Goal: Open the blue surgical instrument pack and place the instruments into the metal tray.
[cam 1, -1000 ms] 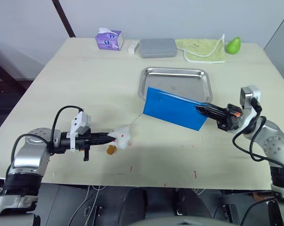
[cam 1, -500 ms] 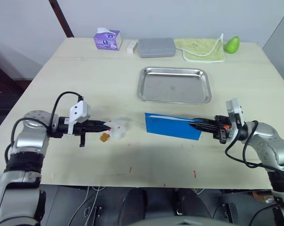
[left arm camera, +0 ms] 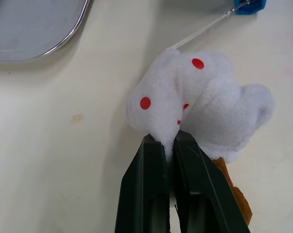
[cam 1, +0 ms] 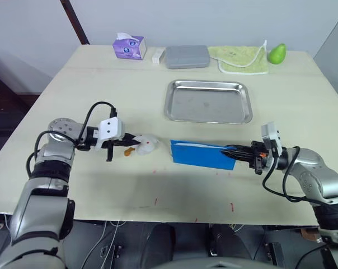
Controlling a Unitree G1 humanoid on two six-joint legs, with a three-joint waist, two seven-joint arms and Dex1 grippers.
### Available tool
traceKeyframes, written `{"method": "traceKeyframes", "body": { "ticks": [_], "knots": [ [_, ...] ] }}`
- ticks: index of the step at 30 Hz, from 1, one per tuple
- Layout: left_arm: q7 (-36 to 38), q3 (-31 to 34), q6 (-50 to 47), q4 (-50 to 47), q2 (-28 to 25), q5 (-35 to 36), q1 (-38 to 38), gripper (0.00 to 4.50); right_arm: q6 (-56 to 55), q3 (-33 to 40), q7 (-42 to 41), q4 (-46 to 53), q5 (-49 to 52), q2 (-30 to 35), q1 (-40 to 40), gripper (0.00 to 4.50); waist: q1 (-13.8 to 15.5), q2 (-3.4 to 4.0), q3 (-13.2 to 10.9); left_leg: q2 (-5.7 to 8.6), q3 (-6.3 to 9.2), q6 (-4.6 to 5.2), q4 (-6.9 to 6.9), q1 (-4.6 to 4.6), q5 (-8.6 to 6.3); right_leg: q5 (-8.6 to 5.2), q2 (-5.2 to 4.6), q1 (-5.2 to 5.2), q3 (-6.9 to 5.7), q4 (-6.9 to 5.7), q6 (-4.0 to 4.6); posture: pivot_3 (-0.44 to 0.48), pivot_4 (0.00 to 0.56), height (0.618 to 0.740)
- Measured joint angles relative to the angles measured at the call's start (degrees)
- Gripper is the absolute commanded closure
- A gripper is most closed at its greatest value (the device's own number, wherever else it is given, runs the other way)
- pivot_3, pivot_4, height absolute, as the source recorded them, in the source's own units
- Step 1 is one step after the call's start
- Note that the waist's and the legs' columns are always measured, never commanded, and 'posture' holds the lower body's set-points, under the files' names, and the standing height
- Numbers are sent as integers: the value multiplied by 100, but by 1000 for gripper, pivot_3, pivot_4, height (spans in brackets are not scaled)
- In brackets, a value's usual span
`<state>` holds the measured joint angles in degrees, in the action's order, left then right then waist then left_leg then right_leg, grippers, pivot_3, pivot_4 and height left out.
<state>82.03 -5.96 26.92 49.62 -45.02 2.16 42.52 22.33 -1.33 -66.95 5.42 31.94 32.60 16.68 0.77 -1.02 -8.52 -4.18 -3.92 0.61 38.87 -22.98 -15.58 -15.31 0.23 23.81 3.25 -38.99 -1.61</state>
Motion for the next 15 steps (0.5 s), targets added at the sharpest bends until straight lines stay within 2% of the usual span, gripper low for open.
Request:
{"method": "traceKeyframes", "body": {
  "ticks": [2, 4, 5, 6, 7, 8, 10, 12, 13, 15],
  "knots": [
    [-1, 16, -1, 121, 32, 6, 47, 3275, -17, 0, 5, -26, -19, -38, 0, 4500, -2, -1, 0, 0, 0, 0, 0, 0, 0, 0, 0, 0, 0, 0, 0, 0, 150, 736],
    [-1, 44, -10, 139, 32, 22, 47, 3098, -20, -1, 7, -52, -19, -50, 0, 4500, -6, 0, 0, 0, -1, 0, 0, 0, 0, 0, 0, 0, 1, 0, 0, 0, 150, 736],
    [11, 92, -39, 160, 31, 40, 47, 2490, -33, -1, 9, -80, -25, -56, 0, 4500, -7, 0, 0, 0, 0, 0, 0, 0, 0, 0, 0, 0, 0, -1, 0, 0, 150, 736],
    [25, 141, -157, 166, 14, 124, 31, 2287, -57, -3, 8, -102, -45, -57, -3, 4500, -8, 0, 0, 0, 0, 0, 0, 0, 0, 0, 0, 0, 0, -1, 0, 0, 150, 736],
    [72, 304, -378, 125, -57, 299, -66, 1604, -106, -16, 5, -111, -65, -60, -13, 4500, -15, 0, 0, -1, 0, 0, 0, 0, 0, 0, 0, 0, 0, -1, 0, 0, 150, 736],
    [81, 336, -422, 122, -78, 340, -88, 1524, -123, -17, 2, -110, -68, -60, -23, 4500, -19, 0, 0, -1, 0, 0, 0, 0, 0, 0, 0, 1, 0, -1, 0, 0, 150, 736],
    [252, 605, -894, -50, -290, 681, -395, 878, -198, -23, -4, -118, -118, -61, -122, 4500, -57, 0, 0, -2, -1, 0, -1, 0, 0, -1, -1, 2, 0, 0, 0, 0, 150, 736],
    [430, 905, -1572, -401, -479, 1087, -766, 24, -289, -23, -21, -164, -177, -49, -237, 4500, -97, 0, 0, -3, 0, 0, -2, -2, 0, -1, -3, 2, -2, 0, 0, 0, 150, 736],
    [447, 939, -1652, -448, -492, 1136, -799, 24, -297, -22, -21, -172, -183, -47, -244, 4500, -100, 0, 0, -3, 0, 0, -2, -2, 0, -1, -3, 2, -2, 0, 0, 0, 150, 736],
    [502, 1275, -2543, -1214, -582, 1669, -1238, 24, -387, -30, -55, -183, -237, -29, -263, 4500, -98, 0, 0, -2, 2, 0, 0, 0, 0, -1, -9, 0, -6, -4, -1, 0, 150, 736]
  ]
}}
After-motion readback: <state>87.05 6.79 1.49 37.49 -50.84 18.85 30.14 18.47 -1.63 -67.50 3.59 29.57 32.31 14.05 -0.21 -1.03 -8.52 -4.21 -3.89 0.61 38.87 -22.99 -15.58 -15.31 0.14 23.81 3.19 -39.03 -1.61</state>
